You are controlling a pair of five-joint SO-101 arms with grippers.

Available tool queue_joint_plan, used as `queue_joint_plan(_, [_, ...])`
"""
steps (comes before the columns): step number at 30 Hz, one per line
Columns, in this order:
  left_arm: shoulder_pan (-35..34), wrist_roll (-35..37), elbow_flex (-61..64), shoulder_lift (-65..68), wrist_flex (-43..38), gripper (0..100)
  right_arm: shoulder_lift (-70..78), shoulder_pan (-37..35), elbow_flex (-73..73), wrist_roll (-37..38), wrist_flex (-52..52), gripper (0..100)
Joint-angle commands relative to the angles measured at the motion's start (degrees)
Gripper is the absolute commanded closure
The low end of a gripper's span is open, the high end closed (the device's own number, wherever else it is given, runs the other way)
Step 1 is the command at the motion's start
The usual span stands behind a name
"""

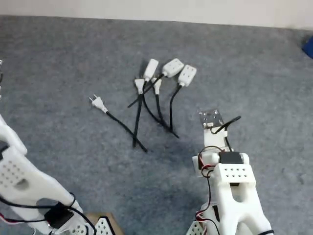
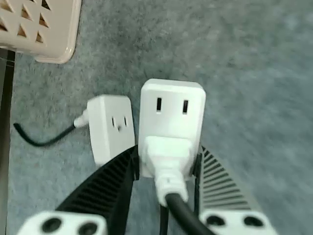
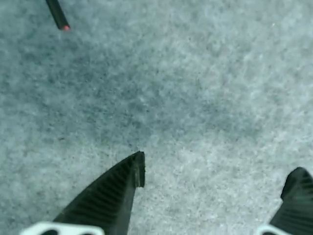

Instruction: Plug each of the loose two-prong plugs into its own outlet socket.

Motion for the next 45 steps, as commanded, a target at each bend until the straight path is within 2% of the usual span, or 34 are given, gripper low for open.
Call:
queue_joint_plan(1, [-1.54,-0.09,-18.68,10.77,-0.97,100,-0.31,-0.31,-0.22,0.7,-0.57,58.4])
queue_joint_plan(6, [-2.24,-0.09,-30.29,19.03,2.11,99,-0.31,-0.31,-0.22,0.7,-0.57,58.4])
queue_joint_plan(9, [-2.33,0.88,-34.77,20.44,8.26,88,-0.31,-0.31,-0.22,0.7,-0.57,58.4])
queue_joint_plan(12, [-1.63,2.81,-38.11,20.44,16.62,76,-0.31,-0.31,-0.22,0.7,-0.57,58.4])
queue_joint_plan(20, [8.13,6.24,-54.37,20.7,50.9,76,-0.31,-0.31,-0.22,0.7,-0.57,58.4])
queue_joint_plan(24, [12.26,12.57,-62.29,20.79,57.14,76,-0.31,-0.31,-0.22,0.7,-0.57,58.4])
queue_joint_plan(27, [18.59,13.71,-65.27,20.62,64.35,76,-0.31,-0.31,-0.22,0.79,-0.57,58.4])
queue_joint_plan(36, [39.78,27.43,-59.74,20.7,65.58,76,-0.31,-0.31,-0.22,0.79,-0.57,58.4])
queue_joint_plan(40, [48.22,27.52,-59.12,20.53,65.58,76,-0.13,-0.31,-0.22,0.79,-0.57,58.4])
queue_joint_plan(45, [56.13,22.33,-59.03,20.44,65.49,76,-0.04,-0.31,-0.22,0.79,-0.57,58.4])
